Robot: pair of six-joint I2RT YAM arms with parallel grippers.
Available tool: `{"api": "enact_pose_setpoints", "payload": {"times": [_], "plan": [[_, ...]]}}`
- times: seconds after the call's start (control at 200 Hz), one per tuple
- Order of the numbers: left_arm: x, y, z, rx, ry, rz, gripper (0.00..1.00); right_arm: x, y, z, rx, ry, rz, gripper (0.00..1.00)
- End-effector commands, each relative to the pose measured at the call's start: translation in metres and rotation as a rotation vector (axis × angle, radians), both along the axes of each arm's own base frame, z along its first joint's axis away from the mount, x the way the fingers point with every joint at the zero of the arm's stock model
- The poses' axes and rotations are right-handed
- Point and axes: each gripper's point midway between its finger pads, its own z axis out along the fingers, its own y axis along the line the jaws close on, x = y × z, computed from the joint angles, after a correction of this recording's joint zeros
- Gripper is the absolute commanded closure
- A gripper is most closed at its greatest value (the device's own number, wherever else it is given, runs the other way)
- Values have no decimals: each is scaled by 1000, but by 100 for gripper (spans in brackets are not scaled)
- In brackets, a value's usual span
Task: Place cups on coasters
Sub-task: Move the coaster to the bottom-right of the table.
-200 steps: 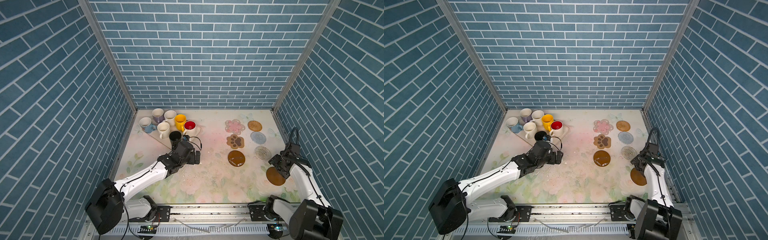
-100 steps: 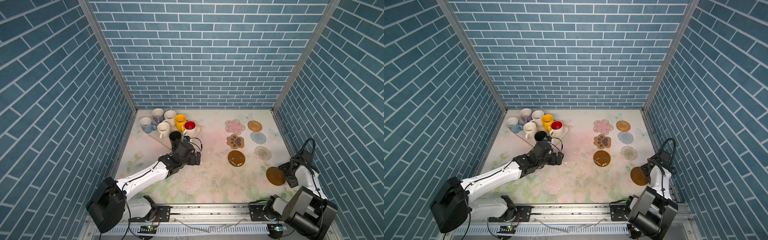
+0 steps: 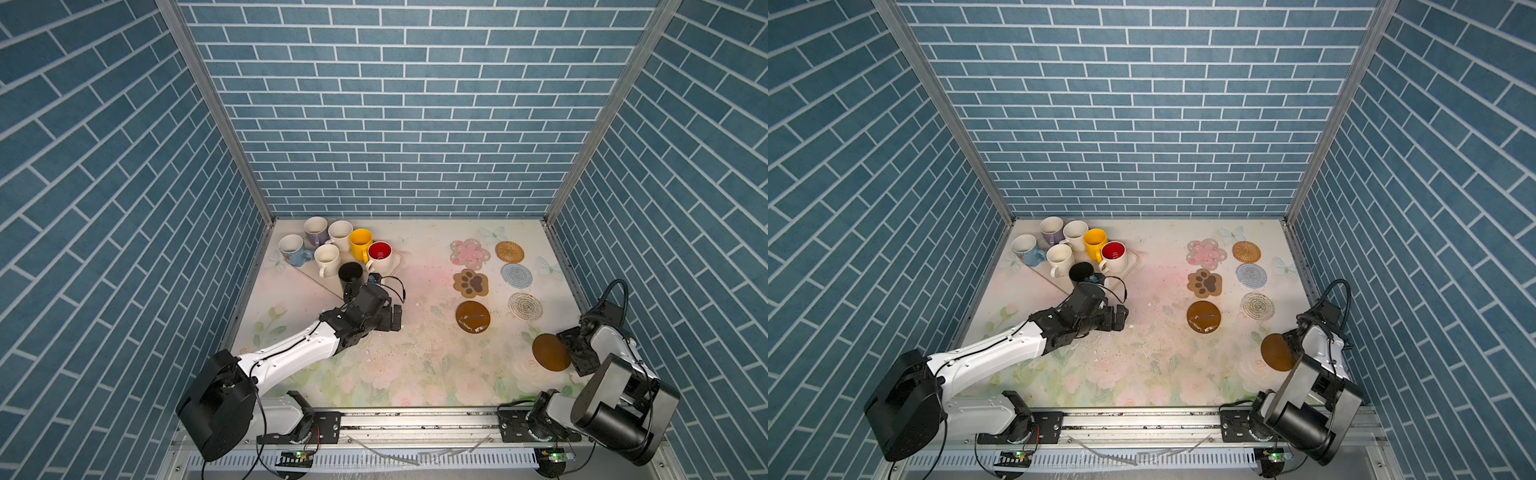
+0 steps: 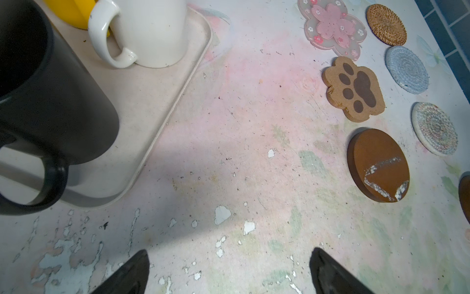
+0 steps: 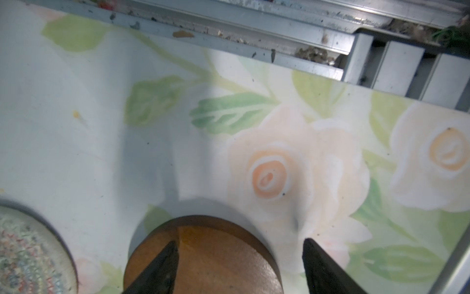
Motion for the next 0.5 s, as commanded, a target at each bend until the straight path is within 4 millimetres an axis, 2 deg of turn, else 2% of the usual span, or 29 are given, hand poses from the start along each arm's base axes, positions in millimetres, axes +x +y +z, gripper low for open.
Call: {"api": "enact_pose_setpoints", "payload": {"times": [0.0,0.335,0.495], "plan": [[-1,2,-1,3,1,-1,1,3,-8,8,-20,-28,-67,22],[-2,4,-1,10,5,4,1,6,-24,9,-44,10,-119,21],[-3,6,-1,16,6,5,1,12,-25,7,-31,2,-115,21]]}}
